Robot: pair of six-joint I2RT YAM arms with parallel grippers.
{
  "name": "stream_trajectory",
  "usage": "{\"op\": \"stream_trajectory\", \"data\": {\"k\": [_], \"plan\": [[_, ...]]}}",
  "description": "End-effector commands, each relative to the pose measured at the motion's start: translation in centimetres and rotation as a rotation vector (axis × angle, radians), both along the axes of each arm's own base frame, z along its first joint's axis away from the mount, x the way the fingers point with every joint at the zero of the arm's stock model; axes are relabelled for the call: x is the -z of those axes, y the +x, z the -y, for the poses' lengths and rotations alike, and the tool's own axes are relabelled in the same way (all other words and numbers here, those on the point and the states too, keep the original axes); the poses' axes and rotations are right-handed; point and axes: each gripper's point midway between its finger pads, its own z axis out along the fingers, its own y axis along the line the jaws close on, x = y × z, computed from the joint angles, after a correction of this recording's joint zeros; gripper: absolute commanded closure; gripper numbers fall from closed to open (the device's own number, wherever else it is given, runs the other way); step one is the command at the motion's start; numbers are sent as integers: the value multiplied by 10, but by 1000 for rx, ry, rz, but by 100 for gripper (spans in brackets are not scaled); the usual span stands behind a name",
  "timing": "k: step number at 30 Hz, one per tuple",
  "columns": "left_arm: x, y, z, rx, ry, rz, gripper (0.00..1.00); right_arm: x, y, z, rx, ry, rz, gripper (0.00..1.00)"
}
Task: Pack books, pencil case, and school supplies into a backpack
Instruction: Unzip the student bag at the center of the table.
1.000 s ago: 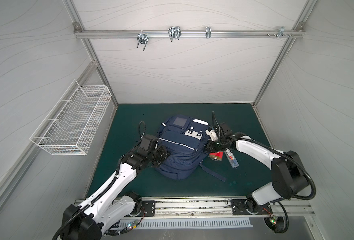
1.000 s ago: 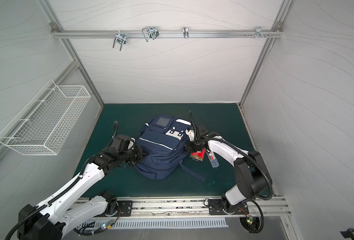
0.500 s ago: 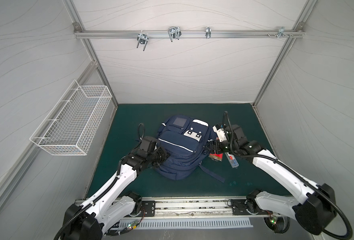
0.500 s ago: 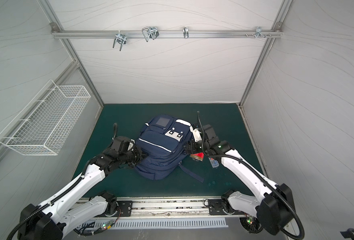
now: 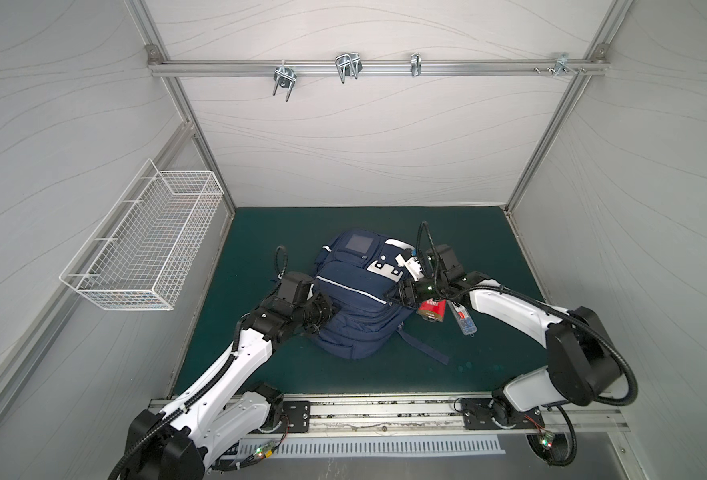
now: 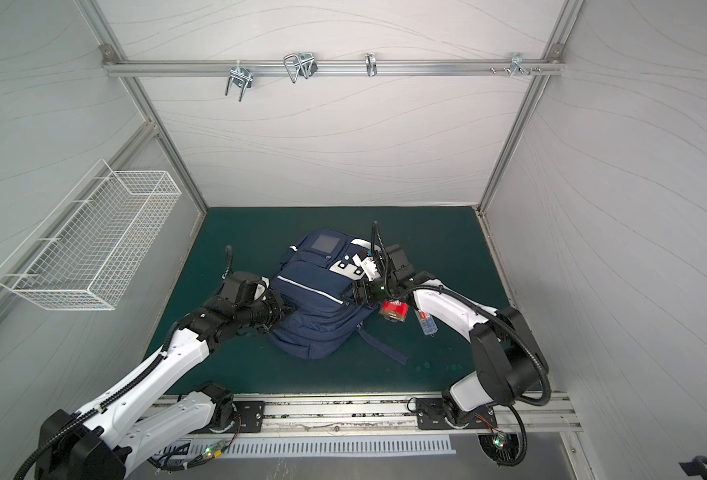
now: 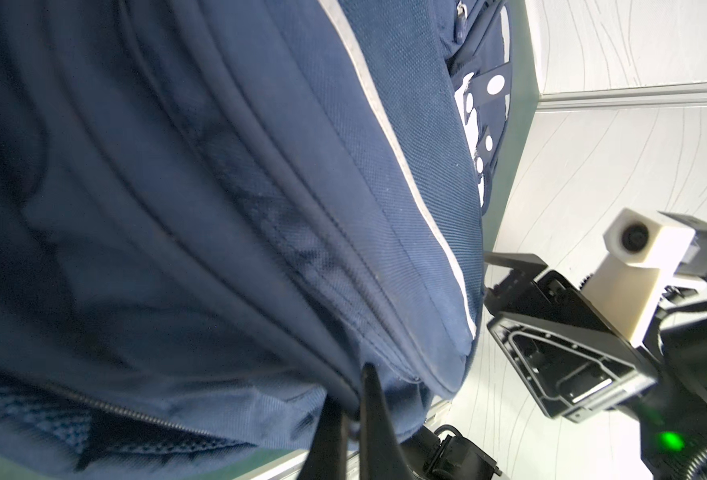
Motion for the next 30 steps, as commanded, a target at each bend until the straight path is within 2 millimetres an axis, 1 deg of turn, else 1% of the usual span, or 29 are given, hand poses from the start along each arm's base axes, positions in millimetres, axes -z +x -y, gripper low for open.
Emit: {"op": "stream_trajectory", "data": {"k": [1,4,11,18,23,27,30], "plan": [[-30,15,9,18,-67,130,100,-17,6,-11,-52,109,16,25],[-30,16,9,14,-69,135,100,-16,-2,-11,-79,152,-17,25],[-28,20,11,15,-68,137,100,-20,-25,-11,-146,187,-62,31],[-30,23,10,10,-61,146,100,-20,-42,-11,-161,160,-59,46],[-30,24,9,12,-53,146,100,-16,-52,-10,-153,133,-49,58],[-28,24,9,12,-54,141,100,-10,-58,-10,-143,102,-39,62],[-29,25,9,9,-58,143,100,-9,-63,-12,-144,95,-37,64]]}}
